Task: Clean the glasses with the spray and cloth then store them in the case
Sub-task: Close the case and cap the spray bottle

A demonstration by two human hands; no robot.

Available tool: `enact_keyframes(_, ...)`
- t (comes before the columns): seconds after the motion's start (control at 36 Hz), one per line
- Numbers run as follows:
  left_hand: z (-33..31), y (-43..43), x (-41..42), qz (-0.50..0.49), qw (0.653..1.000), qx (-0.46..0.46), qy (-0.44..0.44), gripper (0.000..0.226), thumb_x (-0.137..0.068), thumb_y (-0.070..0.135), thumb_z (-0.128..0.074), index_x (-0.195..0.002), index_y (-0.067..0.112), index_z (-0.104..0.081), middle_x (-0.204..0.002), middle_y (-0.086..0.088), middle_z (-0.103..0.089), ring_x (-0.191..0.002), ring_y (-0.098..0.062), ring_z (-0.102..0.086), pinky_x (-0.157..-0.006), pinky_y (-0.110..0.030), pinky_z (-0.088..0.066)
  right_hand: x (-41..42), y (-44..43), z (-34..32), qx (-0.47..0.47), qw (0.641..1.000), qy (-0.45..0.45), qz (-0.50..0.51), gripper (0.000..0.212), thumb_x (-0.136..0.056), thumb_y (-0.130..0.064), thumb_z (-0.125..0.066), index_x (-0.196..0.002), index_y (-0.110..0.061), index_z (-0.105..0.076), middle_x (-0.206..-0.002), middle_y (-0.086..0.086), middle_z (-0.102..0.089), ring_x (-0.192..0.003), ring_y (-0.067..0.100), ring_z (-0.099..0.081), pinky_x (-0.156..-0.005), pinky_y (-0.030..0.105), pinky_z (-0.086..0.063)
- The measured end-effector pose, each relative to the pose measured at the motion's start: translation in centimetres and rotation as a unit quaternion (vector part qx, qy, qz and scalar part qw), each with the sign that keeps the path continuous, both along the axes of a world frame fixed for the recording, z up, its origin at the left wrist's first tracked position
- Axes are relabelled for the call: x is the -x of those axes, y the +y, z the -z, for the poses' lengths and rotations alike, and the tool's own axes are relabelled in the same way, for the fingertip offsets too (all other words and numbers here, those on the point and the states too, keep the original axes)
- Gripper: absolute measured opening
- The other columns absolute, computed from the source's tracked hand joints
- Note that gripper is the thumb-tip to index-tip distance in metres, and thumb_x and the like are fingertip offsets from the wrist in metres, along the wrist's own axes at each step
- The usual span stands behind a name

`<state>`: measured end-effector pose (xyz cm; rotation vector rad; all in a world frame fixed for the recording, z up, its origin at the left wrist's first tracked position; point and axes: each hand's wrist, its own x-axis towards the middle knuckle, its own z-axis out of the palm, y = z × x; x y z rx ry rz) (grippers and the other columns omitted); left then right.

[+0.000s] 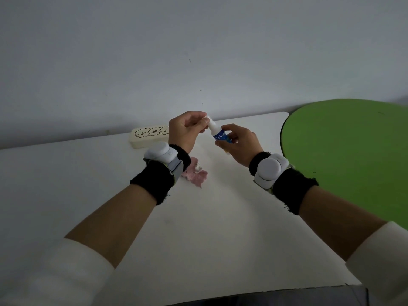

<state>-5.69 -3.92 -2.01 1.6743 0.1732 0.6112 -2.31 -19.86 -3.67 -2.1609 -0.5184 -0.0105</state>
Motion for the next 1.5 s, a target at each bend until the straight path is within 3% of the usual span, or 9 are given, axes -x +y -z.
enact_keyframes(0.36, 1.1, -0.2, 0.9, -0.024, 1.0, 0.001, 0.012, 0.02, -0.084, 0.004, -0.068, -0.104, 0.003, -0.071, -0.09, -0.013, -0.074, -0.081, -0.023, -0.071, -0.082, -0.04, -0.059, 0.1, 0.5, 0.5, 0.009, 0.999, 0.045, -0.011, 0.035, -0.086, -0.031, -0.07, -0.119, -0.026, -0.062, -0.1, 0.007, -0.071, -0.086, 0.028, -0.067, -0.083, 0.038, -0.054)
enact_keyframes(0.5, 1.4, -0.6, 1.3, -0.011, 1.0, 0.005, -0.001, 0.029, -0.084, 0.0, -0.066, -0.112, 0.007, -0.069, -0.092, -0.015, -0.074, -0.081, -0.024, -0.071, -0.082, -0.038, -0.059, -0.1, 0.5, 0.7, -0.007, 0.999, 0.045, -0.01, 0.032, -0.085, -0.032, -0.071, -0.116, -0.027, -0.063, -0.093, 0.002, -0.071, -0.07, 0.014, -0.067, -0.062, 0.018, -0.047)
enact_keyframes(0.69, 1.3, -1.0, 1.5, -0.01, 1.0, 0.007, -0.008, 0.038, -0.085, 0.002, -0.068, -0.122, 0.009, -0.066, -0.097, -0.014, -0.073, -0.085, -0.02, -0.07, -0.085, -0.038, -0.058, -0.4, 0.7, 0.7, -0.022, 0.999, 0.048, -0.005, 0.034, -0.086, -0.034, -0.071, -0.118, -0.027, -0.062, -0.087, -0.005, -0.069, -0.066, -0.002, -0.061, -0.049, 0.002, -0.037)
enact_keyframes(0.89, 1.4, -0.5, 1.4, -0.011, 1.0, -0.02, -0.01, 0.037, -0.085, 0.007, -0.069, -0.122, 0.013, -0.066, -0.095, -0.011, -0.074, -0.08, -0.014, -0.069, -0.085, -0.04, -0.058, -0.5, 1.1, 0.9, -0.039, 0.997, 0.063, -0.008, 0.034, -0.085, -0.034, -0.071, -0.118, -0.028, -0.061, -0.085, -0.009, -0.068, -0.069, -0.002, -0.063, -0.057, 0.01, -0.041)
enact_keyframes(1.06, 1.7, 0.0, 1.3, -0.005, 1.0, -0.027, -0.006, 0.039, -0.086, 0.008, -0.068, -0.124, 0.012, -0.065, -0.098, -0.006, -0.075, -0.084, -0.012, -0.07, -0.087, -0.037, -0.058, -0.3, 1.5, 1.1, -0.049, 0.996, 0.069, -0.012, 0.035, -0.087, -0.03, -0.07, -0.12, -0.023, -0.061, -0.097, 0.001, -0.072, -0.085, 0.018, -0.067, -0.063, 0.016, -0.044)
enact_keyframes(1.25, 1.9, 0.4, 1.5, 0.001, 1.0, -0.022, -0.001, 0.04, -0.086, 0.008, -0.069, -0.125, 0.011, -0.064, -0.103, -0.004, -0.075, -0.096, -0.014, -0.071, -0.092, -0.038, -0.056, -0.1, 1.9, 1.1, -0.05, 0.996, 0.072, -0.018, 0.036, -0.089, -0.027, -0.068, -0.123, -0.02, -0.058, -0.102, 0.004, -0.071, -0.09, 0.022, -0.067, -0.075, 0.024, -0.047)
enact_keyframes(1.33, 1.9, 0.7, 1.4, -0.004, 1.0, -0.009, 0.009, 0.045, -0.083, 0.012, -0.072, -0.127, 0.012, -0.062, -0.102, -0.003, -0.075, -0.095, -0.013, -0.071, -0.093, -0.04, -0.055, -0.1, 2.2, 0.9, -0.048, 0.996, 0.066, -0.018, 0.036, -0.09, -0.027, -0.067, -0.124, -0.019, -0.057, -0.098, 0.001, -0.069, -0.088, 0.021, -0.066, -0.071, 0.022, -0.046)
enact_keyframes(1.5, 2.0, 1.5, 1.1, 0.014, 0.999, -0.01, 0.045, 0.052, -0.078, 0.021, -0.079, -0.126, 0.011, -0.062, -0.102, -0.004, -0.075, -0.093, -0.011, -0.071, -0.092, -0.038, -0.056, -0.2, 2.6, 0.2, -0.055, 0.996, 0.064, -0.024, 0.035, -0.09, -0.024, -0.067, -0.123, -0.015, -0.057, -0.105, 0.006, -0.071, -0.091, 0.023, -0.068, -0.081, 0.031, -0.053)
